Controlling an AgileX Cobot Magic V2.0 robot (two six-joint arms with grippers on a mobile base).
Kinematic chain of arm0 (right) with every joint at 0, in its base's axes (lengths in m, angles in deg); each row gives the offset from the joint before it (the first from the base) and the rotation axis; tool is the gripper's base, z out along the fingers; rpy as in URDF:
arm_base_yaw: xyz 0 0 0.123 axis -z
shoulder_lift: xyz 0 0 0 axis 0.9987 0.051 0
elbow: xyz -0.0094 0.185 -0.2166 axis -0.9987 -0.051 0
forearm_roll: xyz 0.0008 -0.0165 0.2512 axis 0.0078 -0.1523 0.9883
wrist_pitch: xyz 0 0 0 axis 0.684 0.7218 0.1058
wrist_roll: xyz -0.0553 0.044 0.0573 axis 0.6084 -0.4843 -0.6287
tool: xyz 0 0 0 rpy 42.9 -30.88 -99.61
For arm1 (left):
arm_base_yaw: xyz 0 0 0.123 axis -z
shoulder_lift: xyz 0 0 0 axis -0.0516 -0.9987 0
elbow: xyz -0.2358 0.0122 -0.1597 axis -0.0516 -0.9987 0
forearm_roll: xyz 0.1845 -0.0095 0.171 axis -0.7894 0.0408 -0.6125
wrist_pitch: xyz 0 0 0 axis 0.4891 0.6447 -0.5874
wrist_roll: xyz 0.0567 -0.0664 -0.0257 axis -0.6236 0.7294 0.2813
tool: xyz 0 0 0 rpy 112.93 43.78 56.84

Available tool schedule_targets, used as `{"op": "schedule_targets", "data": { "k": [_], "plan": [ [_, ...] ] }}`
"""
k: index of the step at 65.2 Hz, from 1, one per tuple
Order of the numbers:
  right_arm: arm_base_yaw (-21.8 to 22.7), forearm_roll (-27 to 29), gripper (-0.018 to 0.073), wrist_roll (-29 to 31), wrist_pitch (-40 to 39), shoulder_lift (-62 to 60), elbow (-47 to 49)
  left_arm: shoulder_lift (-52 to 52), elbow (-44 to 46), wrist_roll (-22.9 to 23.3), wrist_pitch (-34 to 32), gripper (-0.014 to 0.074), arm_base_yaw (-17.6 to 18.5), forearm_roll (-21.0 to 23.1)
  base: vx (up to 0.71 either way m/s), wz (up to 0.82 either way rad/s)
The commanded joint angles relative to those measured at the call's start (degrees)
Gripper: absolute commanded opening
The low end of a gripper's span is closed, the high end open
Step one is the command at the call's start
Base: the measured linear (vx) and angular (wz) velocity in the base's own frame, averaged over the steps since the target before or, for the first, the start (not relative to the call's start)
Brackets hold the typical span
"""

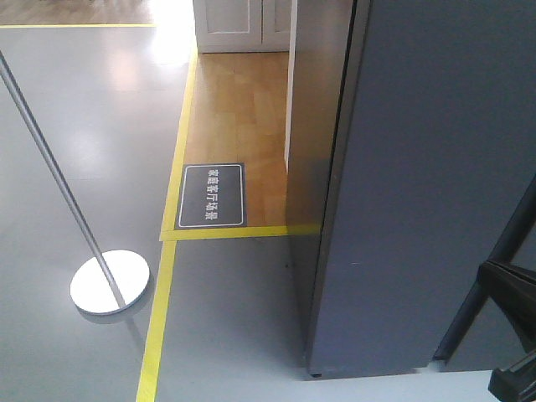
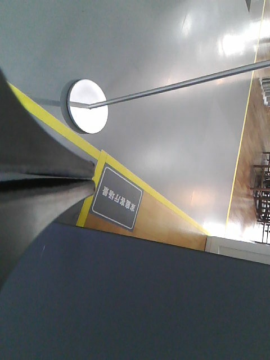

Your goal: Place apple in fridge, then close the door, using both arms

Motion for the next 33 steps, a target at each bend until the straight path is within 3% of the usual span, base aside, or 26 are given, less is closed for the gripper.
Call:
{"op": "schedule_targets", "data": {
  "k": [1, 6, 14, 22, 25, 33],
  "plan": [
    [0.32, 2.19, -0.0003, 0.68, -1.01, 0.21, 1.53, -0.2, 0.33, 0.55, -0.08, -0.0006, 0.17, 4.37, 0.0, 0.0],
    [0.32, 2.19, -0.0003, 0.68, -0.94, 0.21, 1.53, -0.13, -0.79, -5.73, -0.42, -0.0006, 0.17, 4.22, 0.0, 0.0],
    [0.32, 2.19, -0.0003, 0.68, -0.94, 0.21, 1.53, 0.06, -1.46, -24.36, 0.35, -0.0006, 0.95, 4.57, 0.0, 0.0],
    [0.32, 2.19, -0.0003, 0.68, -0.94, 0.21, 1.53, 0.06, -1.46, -37.6, 2.28, -0.0006, 1.7, 4.57, 0.0, 0.0],
    [0.32, 2.19, -0.0003, 0.68, -0.94, 0.21, 1.53, 0.06, -1.46, -45.79, 2.5, -0.0006, 1.77, 4.57, 0.0, 0.0],
    [0.32, 2.19, -0.0003, 0.68, -0.93, 0.21, 1.53, 0.06, -1.46, -61.6, 2.52, -0.0006, 1.81, 4.57, 0.0, 0.0]
  ]
}}
